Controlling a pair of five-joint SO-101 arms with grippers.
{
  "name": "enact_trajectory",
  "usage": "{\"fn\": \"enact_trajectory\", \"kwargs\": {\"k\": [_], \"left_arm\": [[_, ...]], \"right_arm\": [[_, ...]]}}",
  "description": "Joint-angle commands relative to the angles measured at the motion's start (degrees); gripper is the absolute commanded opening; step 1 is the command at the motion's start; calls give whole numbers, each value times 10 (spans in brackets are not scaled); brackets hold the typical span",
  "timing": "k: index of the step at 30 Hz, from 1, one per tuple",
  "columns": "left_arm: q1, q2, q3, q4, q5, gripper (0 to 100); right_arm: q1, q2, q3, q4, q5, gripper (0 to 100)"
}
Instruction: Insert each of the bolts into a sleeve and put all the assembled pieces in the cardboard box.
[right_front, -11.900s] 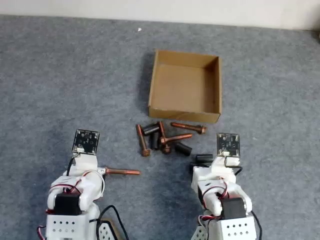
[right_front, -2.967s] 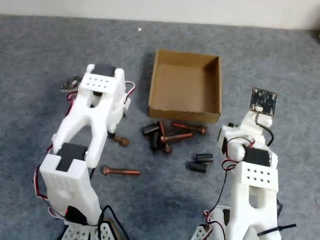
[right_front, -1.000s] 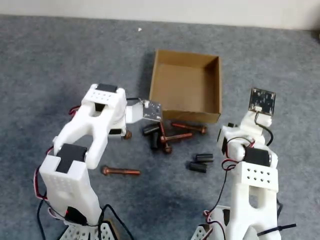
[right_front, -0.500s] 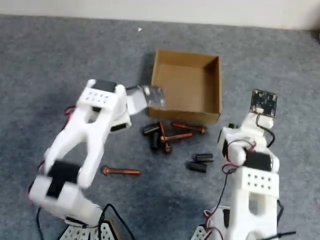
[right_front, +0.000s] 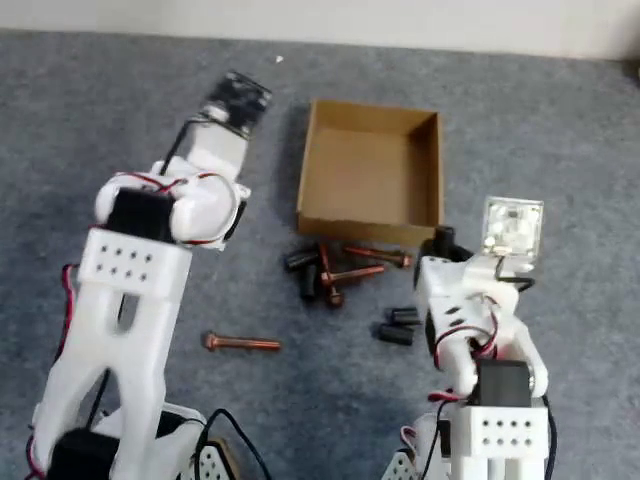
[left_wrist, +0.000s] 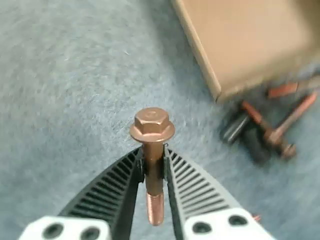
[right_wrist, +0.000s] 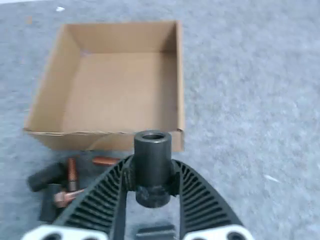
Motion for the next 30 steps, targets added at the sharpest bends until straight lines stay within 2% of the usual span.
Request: {"fn": "enact_trajectory", "kwargs": {"k": [1, 6, 11, 17, 23, 30], "left_arm": [[10, -78, -7, -23, 149, 5], [15, -147, -7, -75, 241, 5], [65, -184, -7, -116, 291, 5], [113, -189, -7, -175, 359, 5], [176, -186, -4, -185, 366, 5], [190, -190, 76, -280, 366, 5]], "right_arm": [[-69, -19, -7, -23, 7, 5], [-145, -19, -5, -88, 11, 5], [-200, -19, -1, -174, 51, 5], [-256, -19, -2, -195, 50, 5], [-278, -20, -2, -195, 50, 5], [-284, -20, -1, -192, 51, 5]]}}
